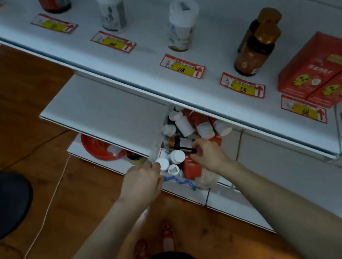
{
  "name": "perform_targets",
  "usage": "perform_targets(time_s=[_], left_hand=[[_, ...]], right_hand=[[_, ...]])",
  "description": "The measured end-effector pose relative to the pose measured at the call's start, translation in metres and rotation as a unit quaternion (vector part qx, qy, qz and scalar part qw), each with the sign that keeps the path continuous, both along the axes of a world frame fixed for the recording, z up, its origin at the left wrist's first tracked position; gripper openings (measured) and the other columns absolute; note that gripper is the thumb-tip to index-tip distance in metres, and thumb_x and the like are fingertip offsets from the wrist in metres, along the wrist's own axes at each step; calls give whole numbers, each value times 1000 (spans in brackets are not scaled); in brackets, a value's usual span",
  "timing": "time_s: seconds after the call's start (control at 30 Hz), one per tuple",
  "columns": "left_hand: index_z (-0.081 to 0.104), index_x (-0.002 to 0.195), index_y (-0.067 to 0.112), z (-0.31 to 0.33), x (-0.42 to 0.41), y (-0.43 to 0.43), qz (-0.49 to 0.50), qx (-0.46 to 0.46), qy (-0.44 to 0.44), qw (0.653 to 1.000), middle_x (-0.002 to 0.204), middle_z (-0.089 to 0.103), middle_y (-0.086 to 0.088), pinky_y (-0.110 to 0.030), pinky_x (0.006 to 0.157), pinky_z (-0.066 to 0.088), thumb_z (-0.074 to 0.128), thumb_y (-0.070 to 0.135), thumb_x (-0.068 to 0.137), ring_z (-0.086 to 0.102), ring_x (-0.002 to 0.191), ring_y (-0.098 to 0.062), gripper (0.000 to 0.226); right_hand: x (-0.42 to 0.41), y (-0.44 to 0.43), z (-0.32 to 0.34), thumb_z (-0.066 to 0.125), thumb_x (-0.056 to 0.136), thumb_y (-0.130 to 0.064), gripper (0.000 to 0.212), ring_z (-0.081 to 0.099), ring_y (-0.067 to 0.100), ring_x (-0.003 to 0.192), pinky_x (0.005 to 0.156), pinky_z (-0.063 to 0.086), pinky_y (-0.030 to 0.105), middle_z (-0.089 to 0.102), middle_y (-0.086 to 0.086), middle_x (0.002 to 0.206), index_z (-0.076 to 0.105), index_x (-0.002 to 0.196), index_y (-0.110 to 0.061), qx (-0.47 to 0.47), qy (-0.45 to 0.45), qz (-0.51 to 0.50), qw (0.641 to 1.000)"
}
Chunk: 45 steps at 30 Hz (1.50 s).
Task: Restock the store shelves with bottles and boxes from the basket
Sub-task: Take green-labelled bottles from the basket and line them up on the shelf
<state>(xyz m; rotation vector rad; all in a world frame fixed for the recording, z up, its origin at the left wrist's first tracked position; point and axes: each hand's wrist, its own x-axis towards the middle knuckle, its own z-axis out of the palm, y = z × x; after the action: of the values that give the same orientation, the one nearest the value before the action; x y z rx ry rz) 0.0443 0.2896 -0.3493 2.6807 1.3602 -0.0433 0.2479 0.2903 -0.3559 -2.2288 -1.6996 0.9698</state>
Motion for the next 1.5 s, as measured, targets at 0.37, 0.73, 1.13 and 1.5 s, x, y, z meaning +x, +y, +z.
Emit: perform_targets(time_s=[0.37, 0.73, 1.13, 1.5], left_hand=[[51, 116, 11, -92, 54, 74, -109, -86, 170, 976, 118, 57, -8, -31, 89, 34, 54, 52, 84, 50, 110, -25, 52], [57, 107, 16, -102, 68, 85, -169, -37, 203, 964, 111, 61, -1, -27, 73, 31, 51, 22, 91, 59, 103, -19, 18], [57, 115, 3, 9, -5, 75, -96, -127, -130, 979, 97, 52, -18, -31, 70, 36, 36, 43, 78, 52, 91, -34, 58], [65, 87, 11, 125, -34, 58, -20, -236, -292, 927, 74, 61, -6, -20, 55, 39, 40, 43, 86, 51, 70, -21, 41]], right_hand=[[-14, 33, -98, 63, 84, -19, 59, 46, 33, 121, 96, 43, 36, 44, 18, 135, 37, 138, -13, -75, -75, 72, 992], [-22, 30, -117, 60, 81, -10, 39, 57, 33, 104, 78, 43, 31, 59, 20, 115, 52, 119, -4, -16, -69, 24, 997], [-12, -23, 22, 64, 84, -27, 43, 48, 24, 105, 76, 35, 26, 52, 11, 113, 52, 123, -12, 85, -47, -79, 992], [-41, -82, 149, 53, 91, -32, 22, 51, 0, 66, 58, 36, 9, 58, -10, 77, 63, 106, -18, 164, 20, -138, 977]])
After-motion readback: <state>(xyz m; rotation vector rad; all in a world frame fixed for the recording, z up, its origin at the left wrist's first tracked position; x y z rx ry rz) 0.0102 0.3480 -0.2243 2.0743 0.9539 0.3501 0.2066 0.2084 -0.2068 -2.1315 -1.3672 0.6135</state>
